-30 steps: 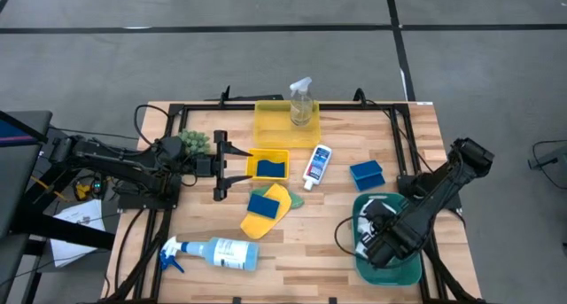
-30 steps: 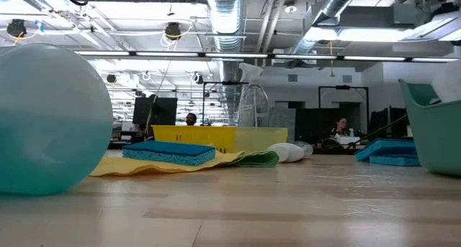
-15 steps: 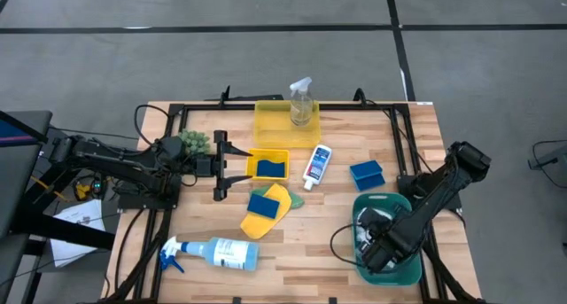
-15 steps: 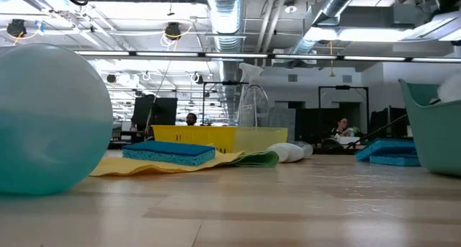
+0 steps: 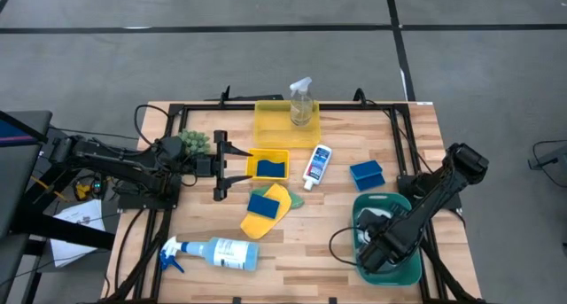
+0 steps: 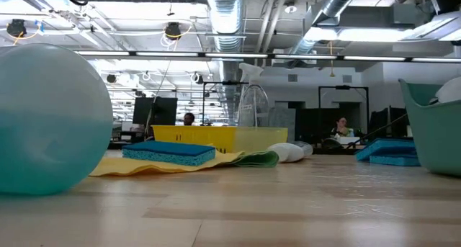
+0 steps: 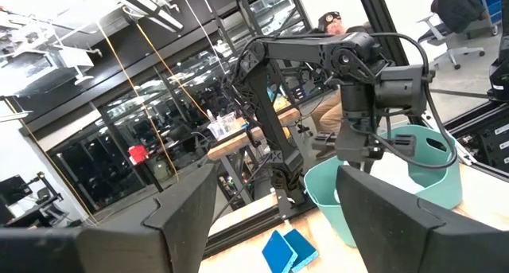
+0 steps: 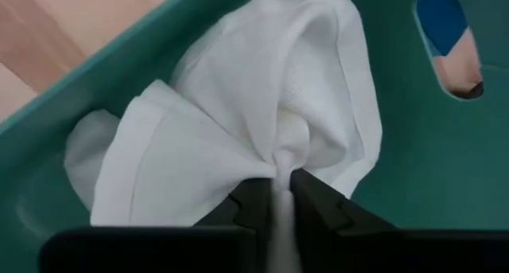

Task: Pick & Place Kitchen Items
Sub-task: Put the white cloth into the green bin, then put the blue sponge into the bottom yellow bin

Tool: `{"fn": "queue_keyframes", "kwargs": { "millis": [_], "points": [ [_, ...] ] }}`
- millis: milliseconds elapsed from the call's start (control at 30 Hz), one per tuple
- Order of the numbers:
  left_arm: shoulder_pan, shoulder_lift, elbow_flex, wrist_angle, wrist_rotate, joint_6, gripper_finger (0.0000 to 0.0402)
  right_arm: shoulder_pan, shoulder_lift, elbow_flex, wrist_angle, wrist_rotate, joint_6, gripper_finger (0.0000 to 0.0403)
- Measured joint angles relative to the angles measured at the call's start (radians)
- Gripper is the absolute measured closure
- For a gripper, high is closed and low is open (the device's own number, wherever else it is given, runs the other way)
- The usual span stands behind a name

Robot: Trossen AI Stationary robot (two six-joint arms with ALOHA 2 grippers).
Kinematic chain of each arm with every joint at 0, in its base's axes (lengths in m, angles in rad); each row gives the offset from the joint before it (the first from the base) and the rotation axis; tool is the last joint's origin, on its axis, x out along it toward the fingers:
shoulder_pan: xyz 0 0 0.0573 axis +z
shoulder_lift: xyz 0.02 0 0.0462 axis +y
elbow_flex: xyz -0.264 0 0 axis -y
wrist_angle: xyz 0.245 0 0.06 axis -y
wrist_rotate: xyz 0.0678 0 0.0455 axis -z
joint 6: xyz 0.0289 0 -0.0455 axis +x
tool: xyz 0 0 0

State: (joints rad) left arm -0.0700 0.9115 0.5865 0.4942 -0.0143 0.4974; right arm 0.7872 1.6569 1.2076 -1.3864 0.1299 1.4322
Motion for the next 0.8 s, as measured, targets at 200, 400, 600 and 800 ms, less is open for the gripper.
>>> {"fn": "queue_keyframes", "kwargs": {
  "millis": [200,400,600,800],
  "points": [
    [0.000,0.000,0.000,0.000,0.000,0.000,0.0147,0.000,-0.002,0.000,-0.002,0.028,0.000,0.0334],
    [0.000,0.000,0.000,0.000,0.000,0.000,0.0147,0.009,-0.017,0.014,-0.061,0.055,0.069,0.0299],
    [0.000,0.000,0.000,0.000,0.000,0.000,0.0147,0.039,-0.017,0.032,-0.139,0.069,0.163,0.0251],
    [0.000,0.000,0.000,0.000,0.000,0.000,0.0147,0.053,-0.017,0.073,-0.164,0.142,0.133,0.0207]
  ]
}}
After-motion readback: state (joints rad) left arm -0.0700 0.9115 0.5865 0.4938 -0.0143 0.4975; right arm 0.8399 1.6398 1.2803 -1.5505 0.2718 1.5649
